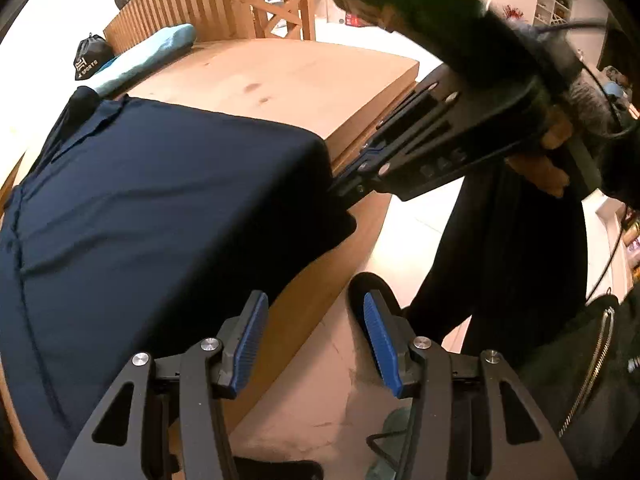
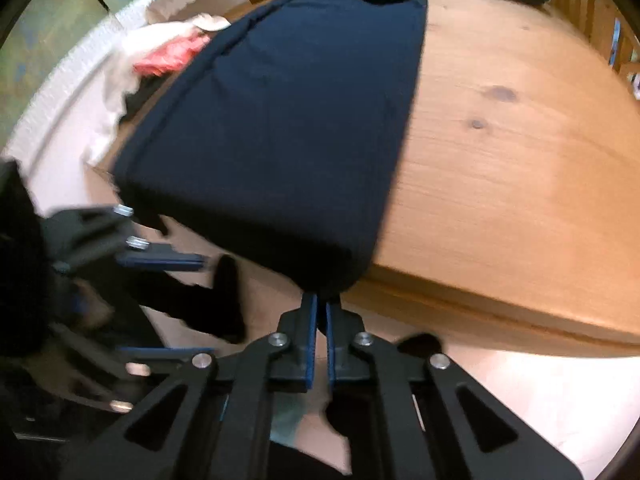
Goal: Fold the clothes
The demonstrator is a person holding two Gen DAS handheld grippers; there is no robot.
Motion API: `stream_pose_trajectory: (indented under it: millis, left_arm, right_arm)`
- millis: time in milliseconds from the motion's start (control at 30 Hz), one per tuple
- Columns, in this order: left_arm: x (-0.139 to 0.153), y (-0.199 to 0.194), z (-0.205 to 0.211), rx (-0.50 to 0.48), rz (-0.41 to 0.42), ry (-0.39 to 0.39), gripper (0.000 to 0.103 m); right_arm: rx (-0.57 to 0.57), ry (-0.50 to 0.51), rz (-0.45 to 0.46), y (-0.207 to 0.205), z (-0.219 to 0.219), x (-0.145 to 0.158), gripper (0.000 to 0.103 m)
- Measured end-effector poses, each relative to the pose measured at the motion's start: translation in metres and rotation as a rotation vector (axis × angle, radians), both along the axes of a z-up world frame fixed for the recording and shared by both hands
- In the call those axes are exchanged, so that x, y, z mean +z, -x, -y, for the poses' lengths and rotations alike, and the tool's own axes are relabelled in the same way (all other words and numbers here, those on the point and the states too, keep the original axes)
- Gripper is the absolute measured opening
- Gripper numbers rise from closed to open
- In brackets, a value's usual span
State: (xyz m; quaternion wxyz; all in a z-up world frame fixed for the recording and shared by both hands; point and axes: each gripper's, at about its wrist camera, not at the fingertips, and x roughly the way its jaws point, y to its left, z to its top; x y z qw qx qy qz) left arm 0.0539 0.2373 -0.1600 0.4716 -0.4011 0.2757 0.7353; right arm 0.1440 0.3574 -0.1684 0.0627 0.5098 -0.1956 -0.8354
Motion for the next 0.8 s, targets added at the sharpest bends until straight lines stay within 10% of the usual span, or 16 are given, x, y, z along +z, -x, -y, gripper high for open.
stream_pose_trajectory:
  millis: [500, 600, 800]
  left_arm:
    - [0.025, -0.007, -0.026, -0.059, -0.137, -0.12, 0.049]
    - [0.024, 0.0, -0.026, -0.071, -0.116, -0.134, 0.022]
    - [0.038, 0.021, -0.004, -0.025, -0.01, -0.213, 0.01]
  right_arm:
    - [-0.007, 0.18, -0.043, -0.008, 0.0, 0.034, 0.004]
    - [0.019, 0.165, -0.038, -0.005, 0.005, 0.041, 0.004]
    - [0.074, 0.123, -0.038, 0.004, -0.003, 0.068, 0.026]
